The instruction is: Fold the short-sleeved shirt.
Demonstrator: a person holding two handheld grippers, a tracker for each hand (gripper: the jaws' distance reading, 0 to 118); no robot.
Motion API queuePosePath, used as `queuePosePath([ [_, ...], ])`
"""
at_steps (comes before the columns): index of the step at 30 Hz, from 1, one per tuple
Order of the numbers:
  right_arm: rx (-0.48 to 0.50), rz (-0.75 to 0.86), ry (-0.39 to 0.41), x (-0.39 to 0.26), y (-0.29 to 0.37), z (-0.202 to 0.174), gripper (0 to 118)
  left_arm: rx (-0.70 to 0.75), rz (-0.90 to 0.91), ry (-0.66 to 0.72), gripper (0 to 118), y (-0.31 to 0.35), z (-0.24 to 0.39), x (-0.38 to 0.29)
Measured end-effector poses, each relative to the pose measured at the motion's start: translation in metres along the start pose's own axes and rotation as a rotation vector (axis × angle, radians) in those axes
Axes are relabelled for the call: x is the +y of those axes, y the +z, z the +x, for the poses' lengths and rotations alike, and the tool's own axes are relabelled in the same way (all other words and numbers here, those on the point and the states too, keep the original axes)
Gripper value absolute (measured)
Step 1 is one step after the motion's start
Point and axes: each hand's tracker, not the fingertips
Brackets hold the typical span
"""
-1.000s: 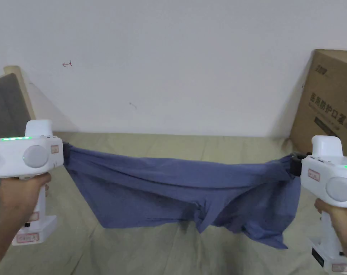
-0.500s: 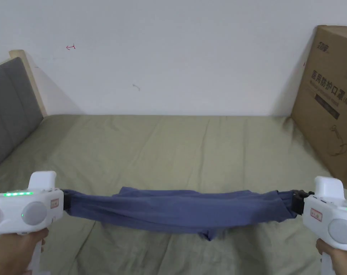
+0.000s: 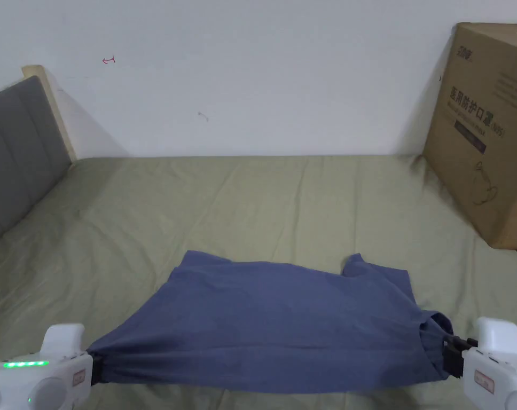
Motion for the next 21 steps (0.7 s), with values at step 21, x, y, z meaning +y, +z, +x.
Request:
queuePosePath([
  [21, -0.084, -0.372, -0.027, -0.097, -0.019, 0.001, 10, 0.055, -0.286, 0.003, 5, -0.022, 0.003, -0.086],
])
